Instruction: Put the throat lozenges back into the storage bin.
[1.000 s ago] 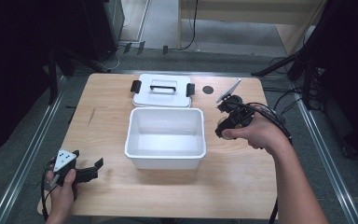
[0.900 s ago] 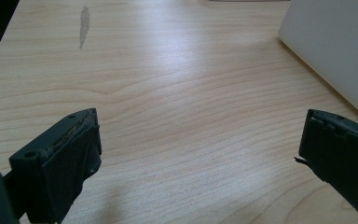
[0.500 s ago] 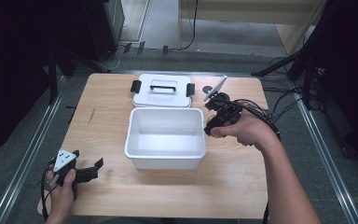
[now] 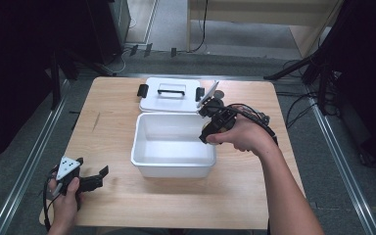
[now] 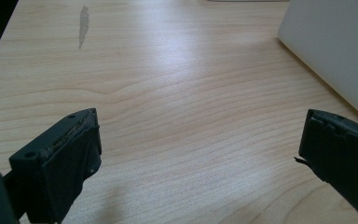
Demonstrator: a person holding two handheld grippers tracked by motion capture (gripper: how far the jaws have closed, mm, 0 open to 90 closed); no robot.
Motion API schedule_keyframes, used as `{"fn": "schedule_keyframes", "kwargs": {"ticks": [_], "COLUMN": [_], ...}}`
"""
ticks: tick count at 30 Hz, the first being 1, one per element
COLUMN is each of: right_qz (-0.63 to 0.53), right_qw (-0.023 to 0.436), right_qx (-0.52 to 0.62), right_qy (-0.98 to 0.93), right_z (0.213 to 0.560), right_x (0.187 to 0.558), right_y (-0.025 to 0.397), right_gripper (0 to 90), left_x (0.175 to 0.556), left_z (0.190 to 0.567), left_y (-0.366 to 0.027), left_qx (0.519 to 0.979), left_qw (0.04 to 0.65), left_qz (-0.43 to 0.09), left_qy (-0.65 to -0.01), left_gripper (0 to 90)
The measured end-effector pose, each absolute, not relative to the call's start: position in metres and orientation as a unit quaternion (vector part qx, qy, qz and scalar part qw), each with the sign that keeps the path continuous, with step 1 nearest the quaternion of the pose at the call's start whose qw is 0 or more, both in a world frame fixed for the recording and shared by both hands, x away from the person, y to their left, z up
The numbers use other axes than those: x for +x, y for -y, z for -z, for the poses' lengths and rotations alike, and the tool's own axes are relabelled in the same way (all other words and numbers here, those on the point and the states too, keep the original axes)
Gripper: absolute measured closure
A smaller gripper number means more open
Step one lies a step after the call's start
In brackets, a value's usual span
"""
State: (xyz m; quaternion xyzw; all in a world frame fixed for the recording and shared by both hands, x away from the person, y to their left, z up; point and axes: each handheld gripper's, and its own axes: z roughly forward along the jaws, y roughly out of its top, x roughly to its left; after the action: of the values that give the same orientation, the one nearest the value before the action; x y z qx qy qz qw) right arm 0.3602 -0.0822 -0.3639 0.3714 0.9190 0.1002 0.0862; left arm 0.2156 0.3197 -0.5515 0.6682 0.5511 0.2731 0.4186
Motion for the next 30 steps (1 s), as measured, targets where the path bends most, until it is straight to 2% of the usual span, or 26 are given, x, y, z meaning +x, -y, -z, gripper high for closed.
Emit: {"fn": "schedule_keyframes", "kwargs": {"ticks": [15,30], "right_qz": [-0.11,-0.118], "right_qw": [0.091,0.108], "right_qx": [0.316,0.22], "right_qy": [-0.938,-0.962], "right_z": [0.375,0.396], "right_x": [0.355,0.354], "right_y": [0.051,0.047], "right_gripper": [20.7,20.7], "left_x": [0.216,0.216], "left_z": [0.551,0.552], "left_y": [-0.32,-0.32], "left_qx": [0.668,0.668], "left_qw": [0.419,0.42], "left_qz": [-0.273,-0.271], "left_qy": [-0.551,-0.552], "left_gripper": [0.0,0.0]}}
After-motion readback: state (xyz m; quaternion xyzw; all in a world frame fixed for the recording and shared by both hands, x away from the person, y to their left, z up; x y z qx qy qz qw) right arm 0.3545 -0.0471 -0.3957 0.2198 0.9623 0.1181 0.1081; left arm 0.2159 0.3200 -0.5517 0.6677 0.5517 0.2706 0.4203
